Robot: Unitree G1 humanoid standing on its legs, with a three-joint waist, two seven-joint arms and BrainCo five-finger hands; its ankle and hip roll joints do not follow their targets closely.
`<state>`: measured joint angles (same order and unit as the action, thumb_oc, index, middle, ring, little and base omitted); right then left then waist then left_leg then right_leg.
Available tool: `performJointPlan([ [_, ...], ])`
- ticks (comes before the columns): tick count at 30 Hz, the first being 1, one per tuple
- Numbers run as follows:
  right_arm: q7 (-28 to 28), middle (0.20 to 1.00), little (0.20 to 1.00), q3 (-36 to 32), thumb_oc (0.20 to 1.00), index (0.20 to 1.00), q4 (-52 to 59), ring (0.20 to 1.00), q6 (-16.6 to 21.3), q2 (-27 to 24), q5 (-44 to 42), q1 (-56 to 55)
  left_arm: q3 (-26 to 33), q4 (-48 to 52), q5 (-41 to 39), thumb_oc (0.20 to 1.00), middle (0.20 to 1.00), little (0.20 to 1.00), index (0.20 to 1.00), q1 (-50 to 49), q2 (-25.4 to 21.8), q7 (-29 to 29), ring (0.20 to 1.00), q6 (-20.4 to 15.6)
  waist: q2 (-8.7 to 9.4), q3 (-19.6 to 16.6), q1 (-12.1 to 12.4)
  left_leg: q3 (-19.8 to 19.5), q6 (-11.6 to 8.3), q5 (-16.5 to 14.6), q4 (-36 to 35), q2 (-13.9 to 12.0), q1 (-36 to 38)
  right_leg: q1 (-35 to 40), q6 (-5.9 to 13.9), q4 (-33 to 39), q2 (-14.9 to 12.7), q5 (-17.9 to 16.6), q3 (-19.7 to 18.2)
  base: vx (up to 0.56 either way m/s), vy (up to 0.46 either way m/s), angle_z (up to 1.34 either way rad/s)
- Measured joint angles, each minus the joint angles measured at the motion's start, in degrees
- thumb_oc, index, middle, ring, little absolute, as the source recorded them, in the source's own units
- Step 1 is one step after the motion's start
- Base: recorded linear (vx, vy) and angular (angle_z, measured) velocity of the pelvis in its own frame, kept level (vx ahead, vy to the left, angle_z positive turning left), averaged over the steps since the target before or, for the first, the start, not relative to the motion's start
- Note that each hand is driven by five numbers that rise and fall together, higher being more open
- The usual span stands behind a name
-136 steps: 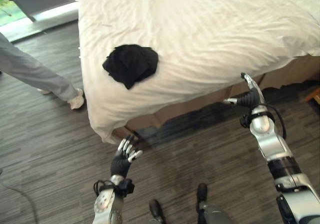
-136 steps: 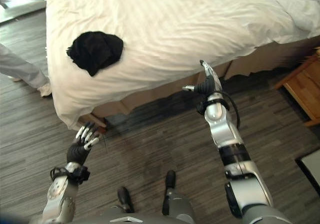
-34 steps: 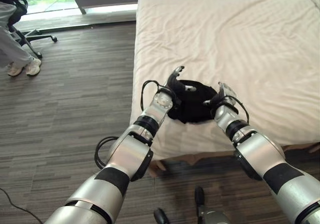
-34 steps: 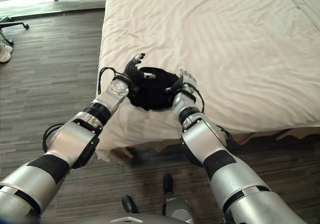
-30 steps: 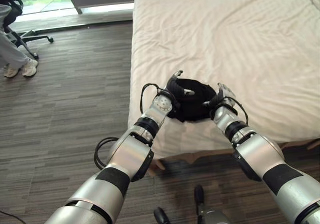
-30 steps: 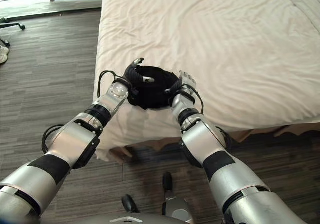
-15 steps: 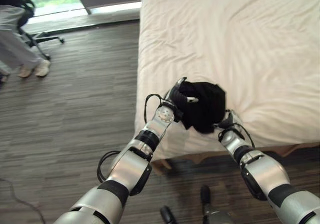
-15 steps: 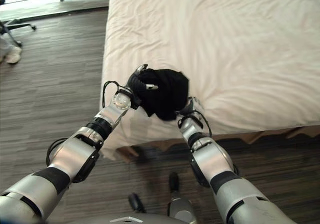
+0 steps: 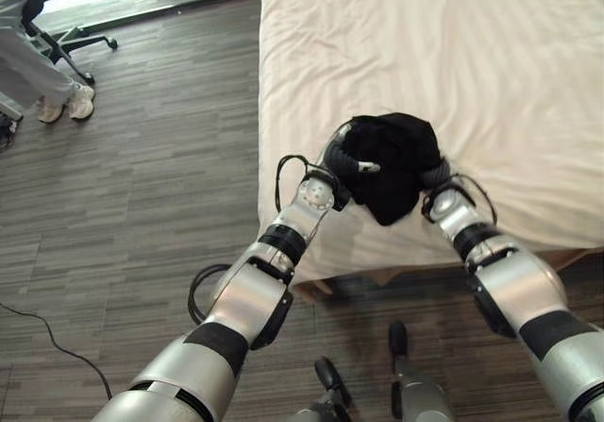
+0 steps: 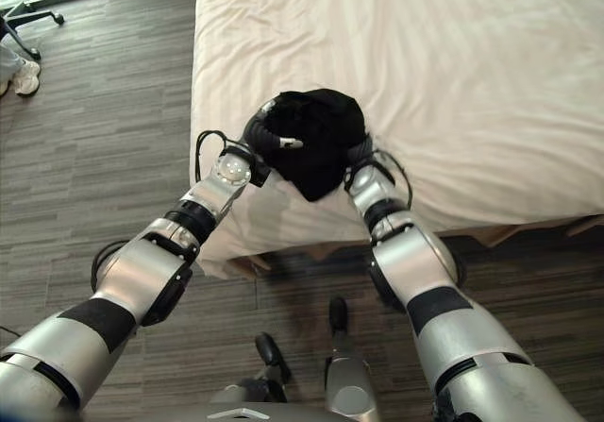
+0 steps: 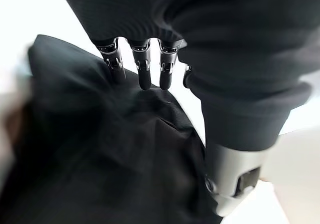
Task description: Pick up bed clothes into laundry basket.
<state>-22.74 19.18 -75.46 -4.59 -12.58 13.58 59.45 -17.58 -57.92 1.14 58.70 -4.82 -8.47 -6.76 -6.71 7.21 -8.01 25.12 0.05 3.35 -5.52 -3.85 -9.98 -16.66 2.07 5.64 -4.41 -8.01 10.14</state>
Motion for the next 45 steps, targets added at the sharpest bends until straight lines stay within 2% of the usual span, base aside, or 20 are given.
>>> performJointPlan([
  [1, -2.5, 0.200, 0.200, 0.2, 0.200, 0.200, 3.0, 0.200, 0.2, 1.3, 0.8, -3.6, 0.7, 6.1, 0.2, 1.000, 1.000, 1.000, 1.000, -4.6, 0.3, -0.3, 1.000, 0.2, 0.39, 0.0, -0.1, -0.4, -0.05, 0.0, 0.0, 0.0, 0.4, 0.3, 0.09, 0.0, 0.0, 0.4, 0.1, -0.02, 0.051, -0.01],
  [2, -6.1, 0.200, 0.200, -4.8, 0.200, 0.200, 5.2, 0.200, 1.9, 3.5, 2.2, -6.0, 2.9, 10.7, 0.4, 1.000, 1.000, 1.000, 1.000, -7.9, -0.5, -0.8, 1.000, -0.7, 1.05, 0.5, -0.6, -0.9, -0.05, 0.0, 0.0, 0.0, 1.6, 1.7, 0.06, 0.0, 0.0, 0.7, -0.1, 0.00, 0.000, 0.00],
  [3, -10.0, 0.200, 0.200, -6.4, 0.200, 0.200, 3.6, 0.200, 2.5, 5.6, 2.0, -7.2, 2.0, 8.7, 1.6, 1.000, 1.000, 1.000, 1.000, -9.3, -0.9, -0.8, 1.000, -1.1, 1.36, 0.7, -0.9, -0.6, -0.07, 0.0, 0.0, -0.1, 2.9, 3.1, -0.08, 0.0, 0.0, 1.0, 0.1, 0.01, 0.010, 0.06],
  [5, -10.4, 0.200, 0.200, -3.1, 0.200, 0.200, -0.5, 0.200, 1.5, 5.4, 1.3, -2.0, 1.4, 1.2, 2.4, 1.000, 1.000, 1.000, 1.000, -5.7, -0.9, -0.6, 1.000, 0.3, 1.35, 0.7, -1.0, -0.8, 0.02, -0.1, 0.0, 0.0, 2.5, 2.9, 0.16, 0.0, -0.1, 1.1, 0.6, 0.03, 0.031, 0.16],
  [8, -6.8, 0.200, 0.200, -2.3, 0.200, 0.200, -4.8, 0.200, -1.5, 5.0, 0.4, 6.0, -0.4, -5.8, 2.5, 1.000, 1.000, 1.000, 1.000, -0.6, -1.6, -0.2, 1.000, 0.3, 1.55, 0.6, -0.8, -0.7, -0.72, -1.1, 0.0, -0.3, 1.9, 2.3, 0.31, 0.1, 0.1, 1.0, 1.2, 0.04, 0.030, 0.04],
  [11, -4.2, 0.200, 0.200, -0.1, 0.200, 0.200, -4.0, 0.200, -1.7, 7.1, 0.0, 9.7, -3.0, -12.4, 3.7, 1.000, 1.000, 1.000, 1.000, 3.5, -2.4, 0.0, 1.000, 1.2, 2.80, -0.2, -1.2, 0.8, -0.67, -1.0, 0.0, -0.2, 2.0, 1.8, 0.33, 0.0, 0.0, 0.4, 0.1, 0.01, 0.017, -0.19],
  [15, -0.9, 0.200, 0.200, 0.9, 0.200, 0.200, -3.0, 0.200, -3.6, 12.1, 0.0, 10.8, -4.5, -16.1, 4.7, 1.000, 1.000, 1.000, 1.000, 6.3, -1.9, 0.3, 1.000, 2.6, 4.31, -1.6, -1.4, 1.6, -0.67, -1.0, 0.0, -0.3, 2.0, 1.2, 0.16, 0.0, 0.5, 0.3, -1.1, -0.01, 0.013, -0.15],
  [18, 2.0, 0.200, 0.200, 1.6, 0.200, 0.200, -1.0, 0.200, -4.0, 12.8, 0.0, 10.7, -4.7, -16.0, 4.8, 1.000, 1.000, 1.000, 1.000, 8.7, -3.8, 1.2, 1.000, 3.2, 4.32, -1.6, -1.4, 2.5, -0.67, -1.0, 0.0, -0.4, 1.6, 0.4, 0.05, 0.0, 0.6, 0.0, -1.6, 0.00, -0.003, -0.09],
  [20, 5.0, 0.200, 0.200, 2.9, 0.200, 0.200, -0.3, 0.200, -1.2, 8.3, 0.0, 9.2, -8.2, -14.8, 5.4, 1.000, 1.000, 1.000, 1.000, 9.5, -4.1, 2.2, 1.000, 3.2, 4.30, -1.9, -0.1, 2.1, -0.68, -1.0, 0.0, -0.5, 1.0, 0.1, 0.06, 0.0, 0.5, 0.1, -1.2, 0.00, -0.005, 0.03],
  [22, 4.4, 0.200, 0.200, 2.0, 0.200, 0.200, 0.3, 0.200, -2.0, 7.2, 0.0, 7.6, -8.5, -13.1, 6.5, 1.000, 1.000, 1.000, 1.000, 9.5, -6.5, 2.7, 1.000, 3.7, 4.53, -2.0, -0.2, 2.7, -0.67, -1.0, 0.0, -0.4, 1.1, -0.1, -0.02, 0.0, 0.6, -0.1, -1.7, -0.02, 0.000, -0.07],
  [23, -0.8, 0.200, 0.200, -2.6, 0.200, 0.200, 2.1, 0.200, 1.0, 10.4, 2.4, 0.8, -6.4, -7.2, 6.8, 0.542, 0.542, 0.542, 0.542, 6.2, -7.3, 2.5, 0.542, 4.2, 4.56, -3.0, -0.6, 2.4, -0.71, -1.0, 0.0, -0.4, 1.1, -0.1, 0.17, 0.0, 0.7, 0.2, -1.9, -0.03, -0.014, -0.05],
  [24, -3.1, 0.200, 0.200, -3.5, 0.200, 0.200, 2.4, 0.200, 2.2, 11.5, 2.1, -2.3, -7.2, -5.8, 7.0, 0.294, 0.294, 0.294, 0.294, 5.1, -8.0, 2.6, 0.294, 3.2, 4.55, -3.0, -0.5, 2.6, -0.65, -0.9, 0.0, -0.5, 1.6, 0.5, 0.08, 0.0, 0.7, 0.2, -1.8, -0.03, -0.012, -0.04],
  [25, -3.3, 0.200, 0.200, -2.6, 0.200, 0.200, 0.0, 0.200, 1.7, 12.0, 2.0, -2.7, -8.4, -6.5, 7.6, 0.200, 0.200, 0.200, 0.200, 5.7, -7.9, 2.9, 0.200, 3.2, 4.53, -3.0, -0.3, 2.6, -0.62, -0.9, 0.0, -0.5, 1.6, 0.5, 0.08, 0.0, 0.7, 0.2, -1.8, -0.04, 0.004, -0.06],
  [30, -5.4, 0.200, 0.200, 0.4, 0.200, 0.200, -1.3, 0.200, 2.6, 11.2, 2.1, -2.1, -20.7, -16.4, 16.0, 0.200, 0.200, 0.200, 0.200, 2.2, -6.7, 5.3, 0.200, 4.3, 4.13, -3.6, 0.2, 2.8, -0.62, -0.9, 0.0, -0.3, 1.1, -0.5, 0.09, 0.0, 0.6, 0.2, -2.4, -0.03, 0.009, -0.04],
  [38, -0.5, 0.200, 0.200, 0.0, 0.200, 0.200, 3.0, 0.200, -0.5, 12.7, 1.4, 2.4, -27.2, -14.5, 23.0, 0.200, 0.200, 0.200, 0.200, 5.2, -10.6, 11.3, 0.200, 7.9, 3.06, -3.5, 0.3, 4.4, -0.61, -0.9, 0.0, -0.6, -1.1, -3.6, 0.51, 0.0, 0.9, -0.1, -3.5, -0.04, -0.002, -0.09],
  [39, 1.2, 0.200, 0.200, -0.9, 0.200, 0.200, 3.6, 0.200, -0.1, 11.1, 0.9, 1.5, -26.7, -13.8, 24.2, 0.200, 0.200, 0.200, 0.200, 5.1, -10.8, 11.9, 0.200, 8.5, 3.05, -3.6, -0.2, 4.4, -0.69, -1.0, 0.0, -0.6, -1.2, -4.0, 0.51, -0.2, 1.0, -0.2, -3.9, 0.00, 0.000, 0.00],
  [40, 4.8, 0.200, 0.200, -0.4, 0.200, 0.200, 8.2, 0.200, 3.4, 5.5, 1.0, -1.9, -27.0, -10.6, 24.4, 0.200, 0.200, 0.200, 0.200, 5.0, -10.6, 12.8, 0.200, 8.1, 2.59, -3.4, 1.0, 3.8, -0.71, -1.0, 0.0, -0.5, -1.5, -4.1, 0.45, -1.0, 0.9, 0.3, -3.4, -0.03, -0.039, 0.14],
  [41, 5.6, 0.200, 0.200, 1.4, 0.200, 0.200, 9.2, 0.200, 3.0, 0.3, 1.2, -3.9, -27.2, -6.2, 24.4, 0.200, 0.200, 0.200, 0.200, 4.9, -11.0, 13.4, 0.200, 7.9, 2.47, -3.3, 1.7, 3.4, -0.66, -0.9, 0.0, -0.5, -1.5, -4.1, 0.44, -1.2, 0.8, 0.5, -2.8, -0.03, -0.038, 0.10],
  [44, -2.6, 0.200, 0.200, -5.8, 0.200, 0.200, 13.1, 0.200, 3.8, 9.6, 4.7, -10.1, -23.5, -1.2, 24.7, 0.200, 0.200, 0.200, 0.200, 2.0, -11.0, 13.9, 0.200, 9.4, 2.30, -2.9, -0.6, 4.2, -0.65, -0.9, 0.0, -0.5, -0.6, -3.6, 0.22, -1.2, 0.9, 0.2, -3.7, -0.03, -0.017, -0.17],
  [45, -7.2, 0.200, 0.200, -4.9, 0.200, 0.200, 12.4, 0.200, 5.2, 11.3, 5.2, -11.3, -22.1, -3.4, 24.7, 0.200, 0.200, 0.200, 0.200, 1.5, -11.0, 14.3, 0.200, 8.9, 1.91, -2.6, -1.1, 4.3, -0.65, -0.9, 0.0, -0.5, 0.1, -2.9, 0.20, -0.8, 1.0, 0.2, -4.4, -0.02, -0.017, -0.18],
])
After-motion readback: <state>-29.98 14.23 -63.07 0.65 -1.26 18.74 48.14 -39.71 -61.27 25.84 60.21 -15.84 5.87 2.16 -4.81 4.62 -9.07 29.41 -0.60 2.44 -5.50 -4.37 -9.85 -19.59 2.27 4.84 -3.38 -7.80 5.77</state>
